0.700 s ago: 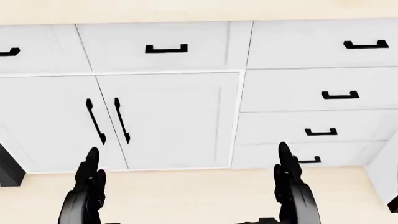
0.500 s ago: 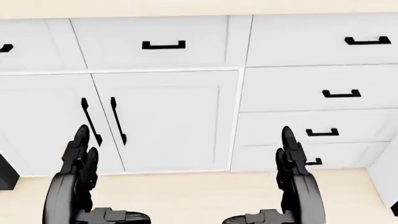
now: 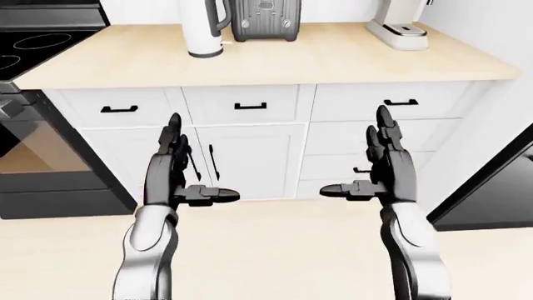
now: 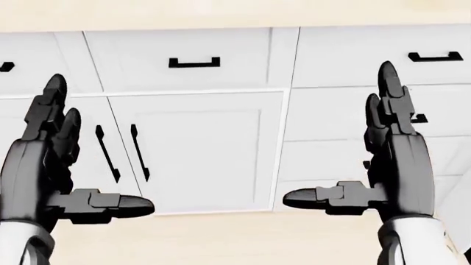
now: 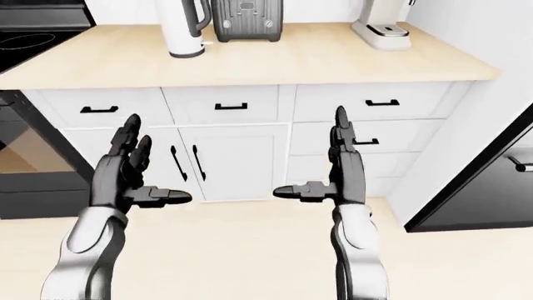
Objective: Press down the lever to turn on the electric kettle.
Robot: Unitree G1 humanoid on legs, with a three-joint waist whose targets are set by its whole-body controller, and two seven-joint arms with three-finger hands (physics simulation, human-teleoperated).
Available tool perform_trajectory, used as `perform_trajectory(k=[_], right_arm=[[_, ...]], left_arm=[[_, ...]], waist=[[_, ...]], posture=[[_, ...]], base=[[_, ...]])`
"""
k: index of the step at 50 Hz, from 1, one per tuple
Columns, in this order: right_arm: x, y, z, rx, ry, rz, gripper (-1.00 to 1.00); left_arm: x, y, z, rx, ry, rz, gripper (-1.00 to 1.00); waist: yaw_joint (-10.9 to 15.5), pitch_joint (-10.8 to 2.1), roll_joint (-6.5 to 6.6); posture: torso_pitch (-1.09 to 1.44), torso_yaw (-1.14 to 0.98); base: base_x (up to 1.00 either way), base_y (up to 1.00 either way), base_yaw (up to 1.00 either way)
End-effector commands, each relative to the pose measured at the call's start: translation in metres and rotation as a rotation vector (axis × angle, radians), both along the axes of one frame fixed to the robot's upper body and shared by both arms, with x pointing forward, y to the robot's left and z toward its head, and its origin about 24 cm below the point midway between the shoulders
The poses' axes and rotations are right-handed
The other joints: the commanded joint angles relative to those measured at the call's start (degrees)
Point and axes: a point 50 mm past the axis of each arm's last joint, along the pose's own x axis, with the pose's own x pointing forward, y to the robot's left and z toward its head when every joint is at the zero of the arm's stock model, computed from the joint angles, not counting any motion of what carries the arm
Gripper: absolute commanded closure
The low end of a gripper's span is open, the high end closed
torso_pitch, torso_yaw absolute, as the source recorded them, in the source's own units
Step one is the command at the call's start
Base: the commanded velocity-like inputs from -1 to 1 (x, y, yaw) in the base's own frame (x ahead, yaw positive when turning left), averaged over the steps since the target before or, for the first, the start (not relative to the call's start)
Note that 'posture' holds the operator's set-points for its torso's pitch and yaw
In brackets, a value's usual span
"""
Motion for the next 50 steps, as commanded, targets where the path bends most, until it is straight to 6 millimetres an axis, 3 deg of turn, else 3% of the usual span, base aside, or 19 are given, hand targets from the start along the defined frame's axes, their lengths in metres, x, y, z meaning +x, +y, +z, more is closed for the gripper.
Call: perform_trajectory(k=[1,8,9,12,15,17,19,20,31,33,35,36,38,40,44,46,47,48,50], right_arm=[[-0.002,0.002,0.021,-0.018,-0.076,0.001,-1.0],[-0.002,0.001,0.027,-0.062,-0.086,-0.03,-1.0],[-0.001,0.002,0.026,-0.059,-0.085,-0.026,-1.0],[-0.002,0.002,0.027,-0.069,-0.084,-0.028,-1.0],[-0.003,0.001,0.027,-0.07,-0.083,-0.031,-1.0],[-0.002,0.002,0.027,-0.071,-0.081,-0.031,-1.0],[-0.001,0.002,0.027,-0.075,-0.079,-0.031,-1.0],[-0.001,0.001,0.025,-0.073,-0.075,-0.029,-1.0],[0.001,0.003,0.02,-0.08,-0.05,-0.02,-1.0],[0.0,0.002,0.021,-0.079,-0.052,-0.021,-1.0],[0.0,0.002,0.019,-0.079,-0.045,-0.019,-1.0],[0.0,0.002,0.017,-0.079,-0.041,-0.02,-1.0],[0.0,0.003,0.019,-0.081,-0.039,-0.018,-1.0],[0.0,0.003,0.019,-0.079,-0.041,-0.019,-1.0],[0.001,0.003,0.017,-0.067,-0.035,-0.016,-1.0],[0.0,0.003,0.019,-0.069,-0.036,-0.015,-1.0],[0.0,0.003,0.019,-0.069,-0.035,-0.015,-1.0],[0.0,0.003,0.018,-0.07,-0.034,-0.016,-1.0],[0.0,0.003,0.018,-0.07,-0.035,-0.015,-1.0]], left_arm=[[-0.003,-0.002,0.022,0.015,-0.084,-0.003,-1.0],[-0.006,0.008,0.042,0.018,-0.122,0.017,-1.0],[-0.007,0.009,0.043,0.018,-0.124,0.02,-1.0],[-0.01,0.013,0.047,0.019,-0.132,0.031,-1.0],[-0.011,0.013,0.048,0.025,-0.135,0.033,-1.0],[-0.011,0.013,0.048,0.029,-0.137,0.033,-1.0],[-0.011,0.015,0.05,0.03,-0.14,0.039,-1.0],[-0.011,0.015,0.049,0.033,-0.14,0.041,-1.0],[-0.011,0.016,0.048,0.037,-0.142,0.045,-1.0],[-0.011,0.017,0.049,0.036,-0.144,0.048,-1.0],[-0.012,0.018,0.049,0.036,-0.144,0.049,-1.0],[-0.012,0.018,0.049,0.039,-0.143,0.048,-1.0],[-0.012,0.018,0.05,0.04,-0.143,0.05,-1.0],[-0.012,0.019,0.05,0.042,-0.145,0.051,-1.0],[-0.013,0.019,0.052,0.046,-0.147,0.051,-1.0],[-0.014,0.02,0.054,0.049,-0.149,0.053,-1.0],[-0.014,0.02,0.052,0.049,-0.147,0.054,-1.0],[-0.014,0.02,0.052,0.049,-0.147,0.053,-1.0],[-0.014,0.021,0.053,0.05,-0.147,0.055,-1.0]], waist=[[0.03,-1.02,0.07],[0.02,-0.55,0.12],[-0.05,-1.37,0.47],[-0.3,-0.11,0.45],[-0.53,0.2,1.7],[-0.48,0.5,3.97],[-0.41,0.38,3.35],[-0.72,0.67,3.76],[-0.71,0.43,0.12],[-0.66,0.39,-0.98],[-0.6,-0.12,-3.18],[-1.08,0.31,-1.43],[-0.68,0.12,-2.45],[-0.67,-0.44,-2.44],[-0.65,0.62,-0.28],[-0.84,0.56,1.85],[-0.94,0.2,3.52],[-0.84,-0.57,6.1],[-0.5,0.18,4.59]], posture=[[0.0,0.0],[0.0,0.0],[0.0,0.0],[0.0,0.0],[0.0,0.0],[0.0,0.0],[0.0,0.0],[0.0,0.0],[0.0,0.0],[0.0,0.0],[0.0,0.0],[0.0,0.0],[0.0,0.0],[0.0,0.0],[0.0,0.0],[0.0,0.0],[0.0,0.0],[0.0,0.0],[0.0,0.0]], base=[[0.0,0.0,0.0],[0.0,0.0,0.0],[0.0,0.13,0.0],[0.0,0.19,0.0],[0.0,0.24,0.0],[0.0,0.26,0.0],[0.0,0.25,0.0],[0.0,0.26,0.0],[0.0,0.26,0.0],[0.0,0.26,0.0],[0.0,0.25,0.0],[0.0,0.26,0.0],[0.0,0.25,0.0],[0.0,0.26,0.0],[0.0,0.25,0.0],[0.0,0.26,0.0],[0.0,0.26,0.0],[0.0,0.26,0.0],[0.0,0.26,0.0]])
